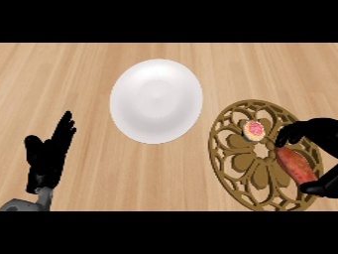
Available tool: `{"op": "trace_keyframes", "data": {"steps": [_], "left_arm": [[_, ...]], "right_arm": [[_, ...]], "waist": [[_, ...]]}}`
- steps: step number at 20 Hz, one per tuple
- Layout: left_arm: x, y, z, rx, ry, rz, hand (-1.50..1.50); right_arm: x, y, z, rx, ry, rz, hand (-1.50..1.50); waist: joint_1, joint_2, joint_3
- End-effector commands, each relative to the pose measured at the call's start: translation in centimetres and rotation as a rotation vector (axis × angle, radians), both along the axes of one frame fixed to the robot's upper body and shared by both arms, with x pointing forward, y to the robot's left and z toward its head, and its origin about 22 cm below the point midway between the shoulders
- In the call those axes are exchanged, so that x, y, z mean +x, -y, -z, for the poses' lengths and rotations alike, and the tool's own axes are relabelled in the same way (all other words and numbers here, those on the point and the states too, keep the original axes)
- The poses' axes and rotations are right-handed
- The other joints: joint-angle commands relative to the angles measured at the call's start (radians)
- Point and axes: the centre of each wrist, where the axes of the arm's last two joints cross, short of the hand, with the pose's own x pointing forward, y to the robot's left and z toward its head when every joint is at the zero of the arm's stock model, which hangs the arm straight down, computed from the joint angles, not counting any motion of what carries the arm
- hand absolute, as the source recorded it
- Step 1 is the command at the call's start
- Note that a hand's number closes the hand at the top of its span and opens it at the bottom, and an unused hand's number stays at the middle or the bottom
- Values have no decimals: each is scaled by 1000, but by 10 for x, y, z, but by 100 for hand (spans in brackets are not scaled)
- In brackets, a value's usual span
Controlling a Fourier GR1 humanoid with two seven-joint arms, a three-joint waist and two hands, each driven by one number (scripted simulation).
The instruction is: Pick the sweet potato from the placemat and place it in the plate
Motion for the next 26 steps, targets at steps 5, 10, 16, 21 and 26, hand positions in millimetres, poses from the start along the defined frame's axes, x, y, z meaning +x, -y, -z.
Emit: {"op": "trace_keyframes", "data": {"steps": [5,10,16,21,26], "left_arm": [[-3,16,10,-2,-15,45,0],[1,28,7,5,-9,47,0],[8,26,-1,10,-19,48,0],[20,32,-5,15,-25,70,0],[1,27,5,12,-17,54,0]], "right_arm": [[12,12,-52,-210,226,-243,-150],[9,24,-78,-410,416,-259,-150],[1,34,-75,-667,448,-377,-150],[9,16,-63,-810,483,-465,-150],[17,21,-46,-872,477,-506,-150]], "waist": [[30,-7,-2],[23,-9,-4],[37,-7,-6],[41,-6,-8],[40,-9,-8]]}}
